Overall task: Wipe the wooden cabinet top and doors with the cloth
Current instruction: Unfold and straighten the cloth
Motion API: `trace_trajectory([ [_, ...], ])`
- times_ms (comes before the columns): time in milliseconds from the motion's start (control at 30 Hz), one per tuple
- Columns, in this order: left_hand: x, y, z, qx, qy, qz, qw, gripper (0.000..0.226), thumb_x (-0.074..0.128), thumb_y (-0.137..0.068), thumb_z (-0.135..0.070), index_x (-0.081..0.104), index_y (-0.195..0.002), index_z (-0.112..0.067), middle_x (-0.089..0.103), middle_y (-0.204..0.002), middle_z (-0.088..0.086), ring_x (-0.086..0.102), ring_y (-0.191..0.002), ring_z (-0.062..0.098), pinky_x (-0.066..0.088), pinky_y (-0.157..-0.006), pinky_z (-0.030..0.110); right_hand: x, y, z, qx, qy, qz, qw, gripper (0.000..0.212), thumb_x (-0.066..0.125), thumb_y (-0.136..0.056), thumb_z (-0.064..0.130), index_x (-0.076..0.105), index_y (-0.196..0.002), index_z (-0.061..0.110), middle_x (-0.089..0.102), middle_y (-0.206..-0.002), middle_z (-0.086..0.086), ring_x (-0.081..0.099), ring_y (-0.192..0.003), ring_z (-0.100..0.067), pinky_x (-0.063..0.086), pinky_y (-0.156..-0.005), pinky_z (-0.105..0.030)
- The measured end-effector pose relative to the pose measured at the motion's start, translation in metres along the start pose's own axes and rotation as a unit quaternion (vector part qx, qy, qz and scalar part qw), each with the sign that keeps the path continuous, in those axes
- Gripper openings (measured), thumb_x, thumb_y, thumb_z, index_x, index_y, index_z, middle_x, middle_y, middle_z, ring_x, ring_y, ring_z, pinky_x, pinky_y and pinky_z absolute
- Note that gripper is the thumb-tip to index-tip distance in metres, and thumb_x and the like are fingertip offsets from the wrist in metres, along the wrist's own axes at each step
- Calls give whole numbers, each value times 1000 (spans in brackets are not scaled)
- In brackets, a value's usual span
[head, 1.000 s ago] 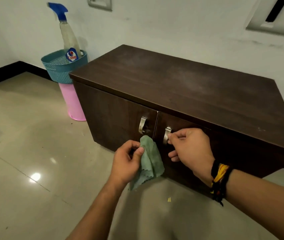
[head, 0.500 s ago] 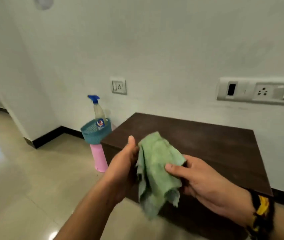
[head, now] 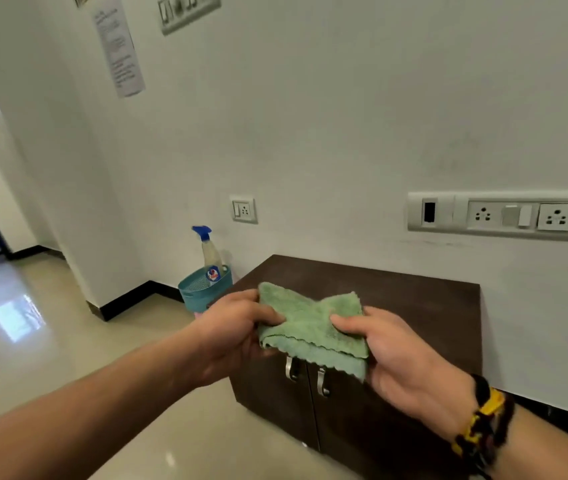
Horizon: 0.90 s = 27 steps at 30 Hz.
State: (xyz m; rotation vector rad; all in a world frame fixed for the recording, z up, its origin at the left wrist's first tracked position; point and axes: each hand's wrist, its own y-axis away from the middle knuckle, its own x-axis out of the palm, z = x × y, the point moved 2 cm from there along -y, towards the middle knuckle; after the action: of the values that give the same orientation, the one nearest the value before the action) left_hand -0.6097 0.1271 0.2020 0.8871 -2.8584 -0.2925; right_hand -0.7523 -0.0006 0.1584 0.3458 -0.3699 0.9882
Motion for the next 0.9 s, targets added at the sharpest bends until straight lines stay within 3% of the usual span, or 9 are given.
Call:
trace_trajectory([
  [133, -23, -32, -35, 133, 92, 32, 986, 37, 47, -85, 16, 69, -111, 3, 72, -107, 26, 75, -86, 31, 62, -78, 37, 12, -35, 32, -128, 5, 3, 992, 37, 54, -91, -12, 64, -117, 12, 76, -109, -11, 74, -99, -27, 63, -79, -40],
  [267, -48, -69, -48, 165, 95, 48, 980, 28, 47, -72, 6, 74, -74, -2, 69, -77, 17, 68, -60, 20, 57, -51, 23, 20, -83, 48, -137, 13, -16, 990, 29, 48, -91, -12, 66, -113, -5, 71, -108, -27, 70, -81, -29, 58, -66, -31],
  [367, -74, -101, -33, 126, 135, 55, 981, 33, 37, -81, -4, 68, -87, 6, 67, -84, 19, 65, -62, 22, 50, -45, 24, 15, -119, 39, -77, -46, -37, 995, 31, 44, -87, 3, 62, -110, -7, 60, -104, -33, 58, -81, -33, 56, -63, -33],
  [467, -101, -125, -32, 136, 117, 62, 982, 33, 53, -83, -22, 69, -93, 5, 71, -93, 17, 69, -74, 23, 56, -60, 27, 22, -149, 34, -43, -68, 6, 997, 37, 53, -88, 30, 56, -112, 2, 61, -116, -23, 59, -105, -38, 51, -99, -53],
  [500, -109, -133, -33, 149, 82, 60, 984, 32, 64, -81, -26, 70, -99, 1, 74, -101, 15, 71, -84, 25, 57, -73, 32, 26, -156, 33, -51, -28, 22, 998, 42, 53, -96, 36, 59, -114, -2, 67, -117, -21, 65, -106, -36, 53, -97, -51],
  [567, -126, -152, -32, 174, -15, 36, 984, 43, 80, -77, -19, 67, -117, -13, 74, -111, 11, 72, -102, 28, 57, -90, 39, 39, -176, 25, -94, 92, 15, 991, 33, 69, -88, 28, 65, -109, 3, 74, -103, -15, 74, -91, -25, 60, -76, -37],
  [667, -151, -172, -18, 116, 16, 30, 993, 62, 81, -76, 0, 57, -130, -20, 74, -110, 13, 71, -106, 34, 60, -86, 40, 50, -204, 8, -157, 189, -28, 969, 32, 81, -73, 5, 65, -100, 6, 74, -91, -12, 74, -84, -26, 60, -72, -33],
  [767, -189, -192, 1, 65, -10, 60, 996, 45, 79, -80, -7, 63, -122, -2, 69, -118, 25, 68, -109, 38, 59, -89, 40, 61, -239, -14, -153, 234, -9, 960, 30, 81, -75, 1, 68, -101, 7, 76, -96, -15, 75, -88, -29, 61, -73, -34],
  [900, -248, -218, -7, 101, -90, -18, 991, 29, 74, -84, -5, 68, -112, -1, 74, -106, 20, 73, -98, 35, 60, -79, 37, 74, -286, -41, -104, 278, 9, 955, 25, 79, -75, -3, 71, -96, 8, 77, -98, -14, 75, -87, -24, 59, -74, -26],
])
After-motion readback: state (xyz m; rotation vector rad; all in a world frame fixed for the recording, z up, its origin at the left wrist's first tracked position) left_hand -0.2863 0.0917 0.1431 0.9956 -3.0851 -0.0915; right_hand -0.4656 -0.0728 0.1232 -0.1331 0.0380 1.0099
